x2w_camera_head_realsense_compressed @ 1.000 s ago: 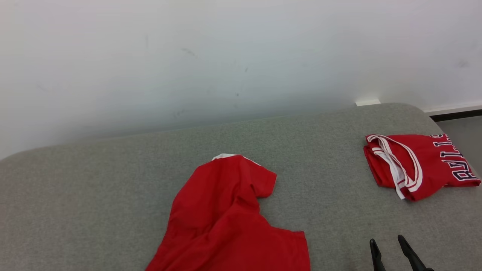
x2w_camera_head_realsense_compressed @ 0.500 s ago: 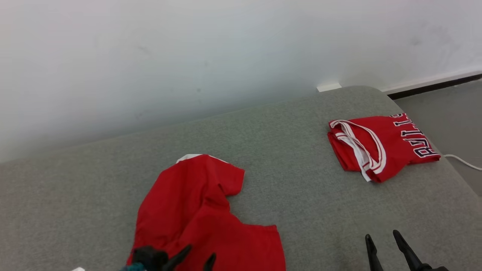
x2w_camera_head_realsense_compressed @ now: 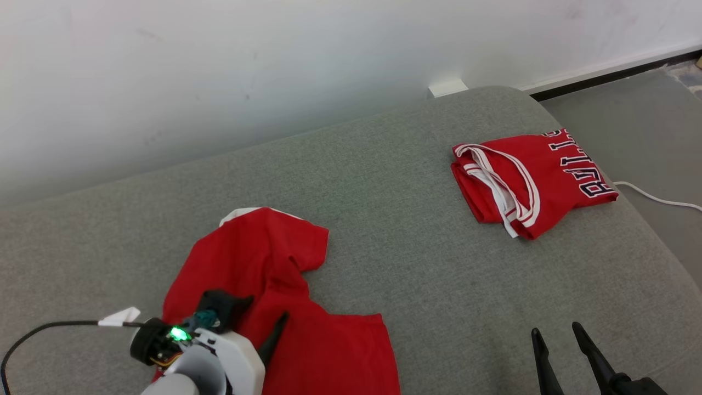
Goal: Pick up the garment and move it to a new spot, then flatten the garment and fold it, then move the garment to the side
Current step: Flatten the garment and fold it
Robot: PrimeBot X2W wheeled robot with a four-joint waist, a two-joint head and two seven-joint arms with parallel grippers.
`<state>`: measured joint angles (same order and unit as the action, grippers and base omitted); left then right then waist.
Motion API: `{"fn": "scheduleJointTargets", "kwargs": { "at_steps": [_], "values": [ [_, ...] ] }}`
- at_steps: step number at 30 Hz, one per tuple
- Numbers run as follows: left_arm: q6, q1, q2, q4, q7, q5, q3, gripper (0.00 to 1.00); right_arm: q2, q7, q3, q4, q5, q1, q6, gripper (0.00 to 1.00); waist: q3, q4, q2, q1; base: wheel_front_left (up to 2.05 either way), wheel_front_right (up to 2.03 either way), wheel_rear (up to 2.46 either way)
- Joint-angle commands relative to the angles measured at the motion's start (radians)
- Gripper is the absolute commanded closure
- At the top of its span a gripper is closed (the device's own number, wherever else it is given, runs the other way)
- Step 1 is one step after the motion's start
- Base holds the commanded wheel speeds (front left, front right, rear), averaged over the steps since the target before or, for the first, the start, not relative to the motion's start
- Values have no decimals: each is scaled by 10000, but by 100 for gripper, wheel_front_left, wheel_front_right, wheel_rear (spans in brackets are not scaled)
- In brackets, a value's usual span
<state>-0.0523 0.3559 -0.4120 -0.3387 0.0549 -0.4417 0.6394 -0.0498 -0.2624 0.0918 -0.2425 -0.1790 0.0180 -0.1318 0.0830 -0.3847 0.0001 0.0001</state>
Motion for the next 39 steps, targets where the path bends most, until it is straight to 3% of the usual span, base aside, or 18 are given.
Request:
{"fn": "scheduleJointTargets", "kwargs": {
  "at_steps": [1,4,5,6,7,14,18,26,27,28,29,34,39],
  "values": [
    [73,116,-46,-144,92,91,68,0,-15,-25,20,16,-67,-103,25,0,82,-16,-1,-1,0,0,0],
    [330,400,-7,-564,356,143,290,1,-15,-25,94,-11,-107,-181,25,0,152,-37,-1,-1,0,0,0],
    [407,456,27,-686,441,88,332,48,-15,-25,119,-19,-131,-194,25,0,170,-48,-1,-1,0,0,0],
    [475,506,50,-768,482,41,358,82,-15,-25,131,-25,-156,-199,25,0,181,-60,-1,-1,0,0,0],
    [509,542,85,-829,461,-6,354,100,-15,-25,138,-27,-170,-225,25,0,188,-69,-1,-1,0,0,0],
    [414,754,388,-707,-121,-459,-34,100,-15,-25,75,-39,-170,-173,25,0,223,-25,-1,-1,0,0,0],
    [175,936,248,-794,-400,-432,-325,100,-15,-25,104,-29,-189,-260,25,0,296,8,-1,-1,0,0,0],
    [77,1459,219,-2055,-1043,-478,-642,100,-15,-25,257,-87,-152,-399,25,0,465,-68,-1,-1,0,0,0],
    [99,1505,267,-2229,-1116,-474,-633,93,-16,-25,269,-101,-137,-401,25,0,468,-85,-1,-1,0,0,0],
    [116,1544,312,-2370,-1206,-475,-631,59,-16,-25,277,-107,-116,-397,25,0,463,-98,-1,-1,0,0,0],
    [116,1548,377,-2498,-1303,-518,-648,0,-16,-25,264,-118,-100,-378,25,0,449,-102,-1,-1,0,0,0],
    [75,1296,612,-2815,-2048,-782,-875,0,-16,-25,15,-185,66,-164,26,0,164,60,-1,-1,0,0,0],
    [-72,585,830,-1942,-3024,-1397,-1660,0,-10,-26,-457,35,340,13,26,0,-352,528,-1,-1,0,0,0]
  ]
}}
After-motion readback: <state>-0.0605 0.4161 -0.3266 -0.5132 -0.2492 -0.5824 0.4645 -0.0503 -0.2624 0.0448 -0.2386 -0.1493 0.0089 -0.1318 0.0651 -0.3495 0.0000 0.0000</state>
